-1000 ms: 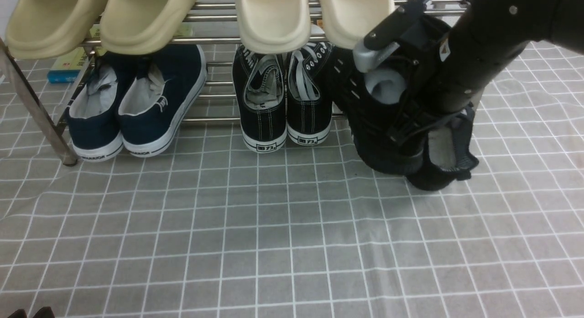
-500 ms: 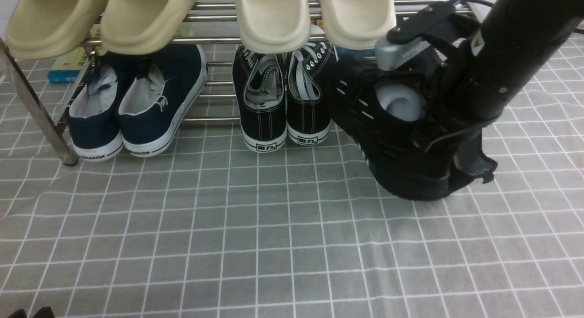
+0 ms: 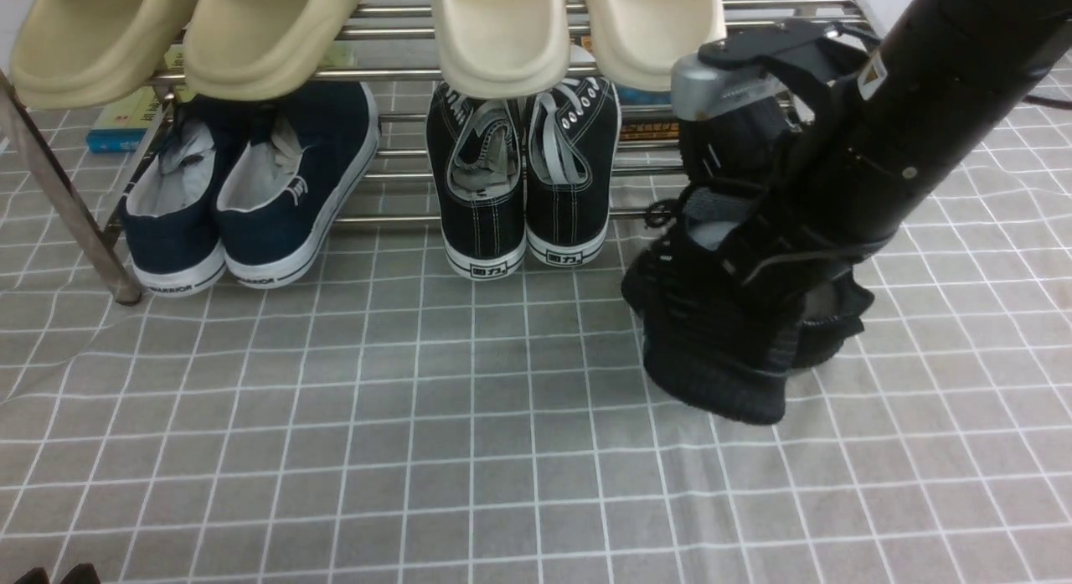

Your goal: Take the shoes off the shelf with your hand from the grey coffee tablecloth.

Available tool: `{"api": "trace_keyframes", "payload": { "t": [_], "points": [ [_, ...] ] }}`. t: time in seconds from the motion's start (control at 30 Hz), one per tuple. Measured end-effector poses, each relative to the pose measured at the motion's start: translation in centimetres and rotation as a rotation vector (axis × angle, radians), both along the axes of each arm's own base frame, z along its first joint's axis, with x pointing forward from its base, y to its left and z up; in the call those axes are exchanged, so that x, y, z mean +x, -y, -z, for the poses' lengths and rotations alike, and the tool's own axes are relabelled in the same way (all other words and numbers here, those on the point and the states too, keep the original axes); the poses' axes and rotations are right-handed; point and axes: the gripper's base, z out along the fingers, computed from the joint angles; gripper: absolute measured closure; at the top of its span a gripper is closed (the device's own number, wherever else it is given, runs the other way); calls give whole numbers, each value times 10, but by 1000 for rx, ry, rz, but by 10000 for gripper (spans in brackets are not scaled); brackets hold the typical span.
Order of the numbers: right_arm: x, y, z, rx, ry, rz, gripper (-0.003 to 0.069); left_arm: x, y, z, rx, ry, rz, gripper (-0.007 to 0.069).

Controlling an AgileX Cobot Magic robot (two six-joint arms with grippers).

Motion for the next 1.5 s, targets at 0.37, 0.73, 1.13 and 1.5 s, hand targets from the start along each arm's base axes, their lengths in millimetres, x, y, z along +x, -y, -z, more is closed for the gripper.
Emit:
{"api": "trace_keyframes", "payload": {
  "t": [0.37, 0.73, 1.13, 1.5],
  "points": [
    [-27, -40, 5, -31, -6, -129, 634, 0, 0, 0, 0, 0, 0, 384],
    [-30, -52, -34, -57, 202, -278, 634, 0, 0, 0, 0, 0, 0, 384],
    [-15, -70, -4, -93, 159, -408, 631, 0, 0, 0, 0, 0, 0, 384],
    [-20, -81, 44, -52, -54, -388, 620, 0, 0, 0, 0, 0, 0, 384]
  ]
}}
